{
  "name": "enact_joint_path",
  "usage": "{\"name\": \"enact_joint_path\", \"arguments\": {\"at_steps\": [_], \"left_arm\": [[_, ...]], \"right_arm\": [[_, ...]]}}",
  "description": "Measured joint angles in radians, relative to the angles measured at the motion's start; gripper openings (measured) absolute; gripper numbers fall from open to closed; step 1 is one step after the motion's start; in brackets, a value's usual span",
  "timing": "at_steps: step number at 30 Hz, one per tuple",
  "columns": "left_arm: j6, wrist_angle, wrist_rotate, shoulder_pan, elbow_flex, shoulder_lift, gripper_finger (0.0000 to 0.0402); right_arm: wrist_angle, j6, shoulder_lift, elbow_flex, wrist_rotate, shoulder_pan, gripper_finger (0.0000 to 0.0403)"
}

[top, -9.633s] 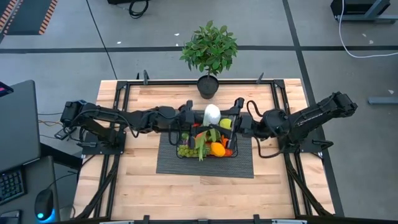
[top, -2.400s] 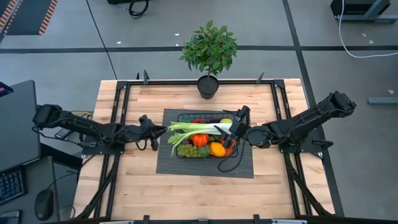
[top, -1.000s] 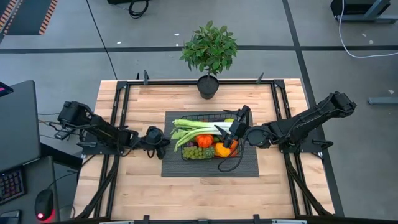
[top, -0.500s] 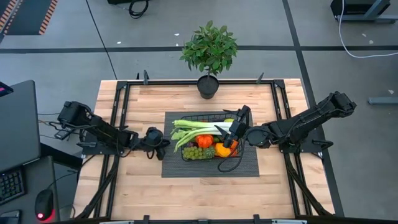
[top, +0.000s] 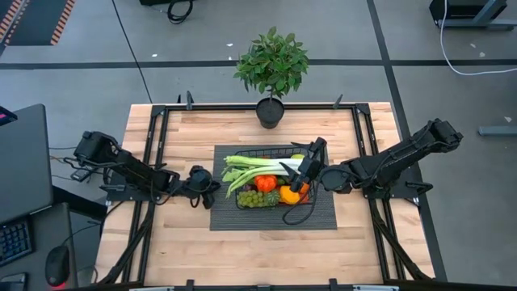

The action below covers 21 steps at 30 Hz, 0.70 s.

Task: Build produce basket
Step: Adjust the mat

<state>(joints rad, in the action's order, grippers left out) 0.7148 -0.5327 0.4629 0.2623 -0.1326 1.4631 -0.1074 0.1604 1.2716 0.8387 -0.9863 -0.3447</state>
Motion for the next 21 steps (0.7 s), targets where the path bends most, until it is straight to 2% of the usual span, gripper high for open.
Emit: {"name": "enact_joint_path", "arguments": {"at_steps": [21], "left_arm": [[0.066,0.062,0.019,0.028,-0.001,-0.014,0.0066]], "right_arm": [[0.029,0.0,-0.001,0.0,-0.018,0.0,0.0349]]}}
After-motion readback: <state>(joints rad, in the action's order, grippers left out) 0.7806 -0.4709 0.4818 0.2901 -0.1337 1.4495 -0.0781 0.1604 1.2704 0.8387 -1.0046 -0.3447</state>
